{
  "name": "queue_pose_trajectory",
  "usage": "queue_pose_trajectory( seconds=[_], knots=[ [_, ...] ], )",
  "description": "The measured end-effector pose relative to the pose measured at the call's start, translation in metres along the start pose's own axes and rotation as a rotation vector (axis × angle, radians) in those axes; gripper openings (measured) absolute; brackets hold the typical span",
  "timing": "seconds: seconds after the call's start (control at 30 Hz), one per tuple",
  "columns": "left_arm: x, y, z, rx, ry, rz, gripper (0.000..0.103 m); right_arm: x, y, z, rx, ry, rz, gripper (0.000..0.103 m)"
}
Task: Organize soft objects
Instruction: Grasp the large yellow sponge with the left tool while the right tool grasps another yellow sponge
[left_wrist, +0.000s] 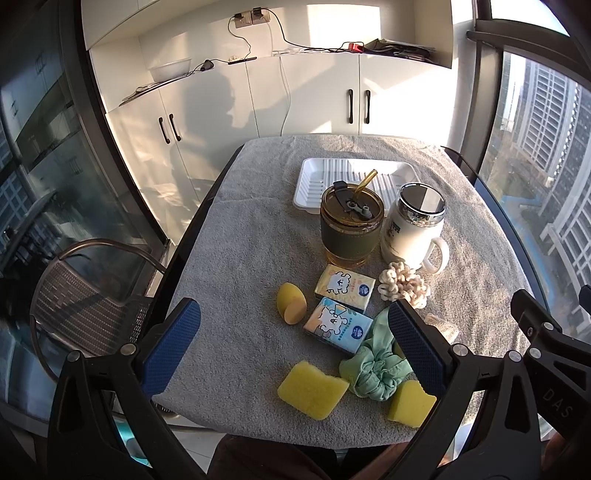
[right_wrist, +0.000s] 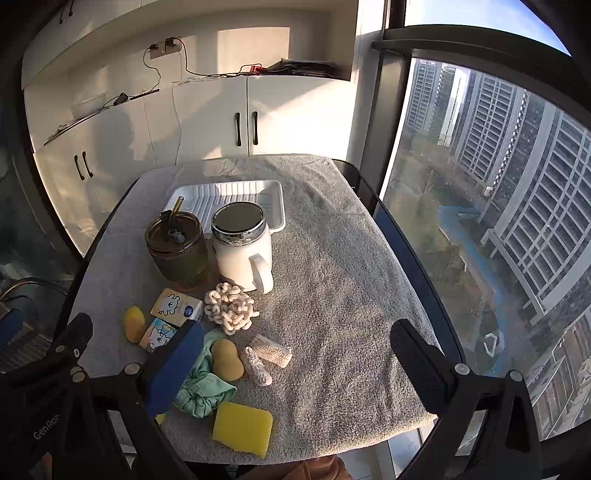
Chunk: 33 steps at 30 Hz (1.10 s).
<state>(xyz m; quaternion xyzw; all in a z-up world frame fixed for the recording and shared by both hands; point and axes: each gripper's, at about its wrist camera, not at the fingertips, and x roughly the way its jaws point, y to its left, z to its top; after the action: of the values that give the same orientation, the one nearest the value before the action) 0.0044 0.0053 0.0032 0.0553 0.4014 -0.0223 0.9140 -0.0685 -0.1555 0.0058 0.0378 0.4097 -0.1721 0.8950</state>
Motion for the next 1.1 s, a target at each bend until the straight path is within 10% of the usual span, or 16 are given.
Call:
queue_pose_trajectory(
  seconds=[1.1],
  knots=[
    [0.103,-0.011,-0.109,0.142,0.247,-0.132,0.102,0.068,0.022,-0.098,-0.214,0.154,0.083,0.103]
  ],
)
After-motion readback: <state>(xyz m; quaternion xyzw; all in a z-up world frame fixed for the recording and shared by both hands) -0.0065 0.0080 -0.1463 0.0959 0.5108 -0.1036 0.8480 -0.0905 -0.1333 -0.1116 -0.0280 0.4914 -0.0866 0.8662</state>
